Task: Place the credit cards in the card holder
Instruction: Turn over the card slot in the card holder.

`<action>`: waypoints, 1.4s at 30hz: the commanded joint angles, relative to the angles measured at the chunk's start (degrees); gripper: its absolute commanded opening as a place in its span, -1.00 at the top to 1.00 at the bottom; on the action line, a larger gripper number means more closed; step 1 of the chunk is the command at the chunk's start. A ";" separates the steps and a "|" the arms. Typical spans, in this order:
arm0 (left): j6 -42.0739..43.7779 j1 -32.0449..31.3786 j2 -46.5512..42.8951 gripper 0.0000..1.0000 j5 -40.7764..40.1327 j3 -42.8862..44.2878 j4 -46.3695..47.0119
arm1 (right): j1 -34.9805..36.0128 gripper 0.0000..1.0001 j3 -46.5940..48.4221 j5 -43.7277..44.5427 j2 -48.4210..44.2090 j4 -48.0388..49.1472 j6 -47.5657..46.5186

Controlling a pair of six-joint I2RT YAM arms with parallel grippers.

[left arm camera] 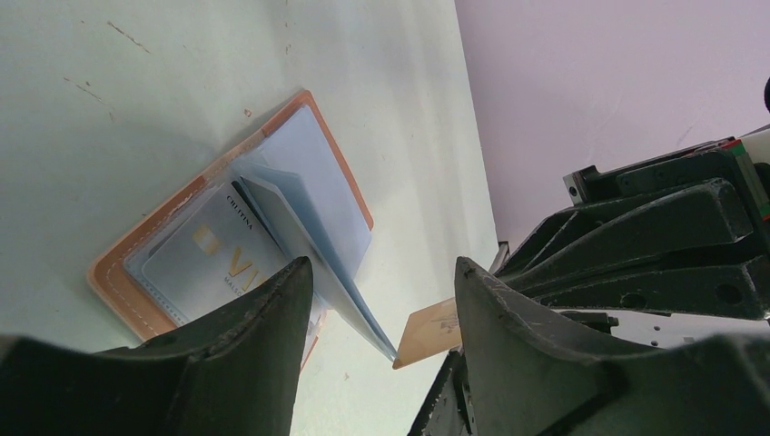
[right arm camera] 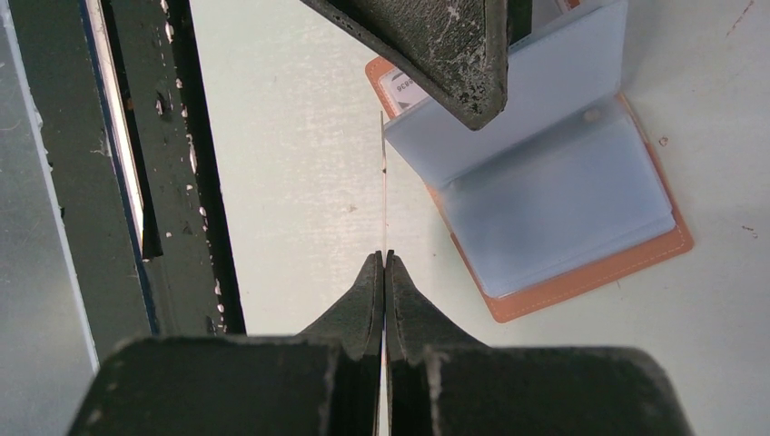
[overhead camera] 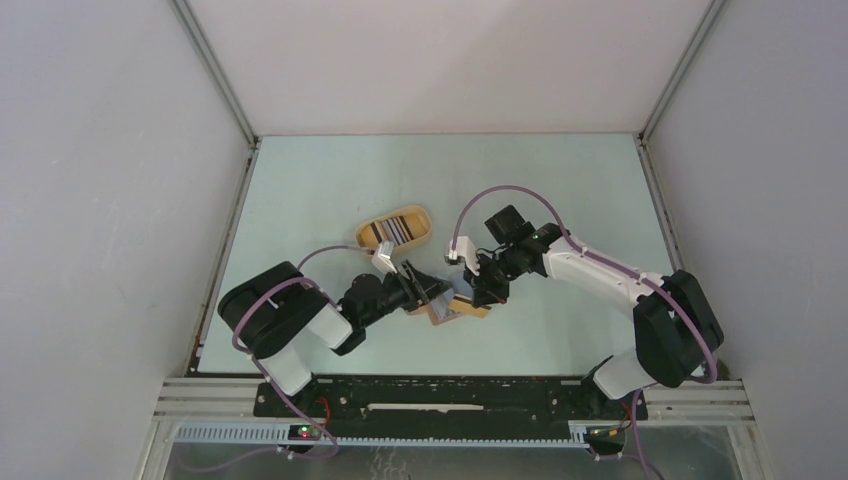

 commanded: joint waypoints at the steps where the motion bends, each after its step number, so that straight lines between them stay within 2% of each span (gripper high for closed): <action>1: -0.30 0.41 0.38 -0.27 0.60 -0.62 1.47 | -0.55 1.00 -0.08 -1.14 -1.93 0.06 -0.40; 18: -0.05 0.49 0.52 -0.26 0.87 -0.09 0.58 | -1.25 1.00 -0.08 -2.94 -1.97 -1.16 -1.61; 29: -0.06 0.50 0.50 -0.24 0.86 -0.15 0.53 | -1.59 1.00 -0.08 -0.45 -1.56 0.29 0.26; 33: -0.13 0.51 0.51 -0.24 0.87 -0.14 0.61 | -1.47 1.00 -0.08 -4.43 -2.26 -2.29 -2.72; 42: -0.13 0.49 0.64 -0.24 0.92 -0.26 0.88 | 0.06 1.00 -0.08 -2.42 -0.61 -2.75 -3.81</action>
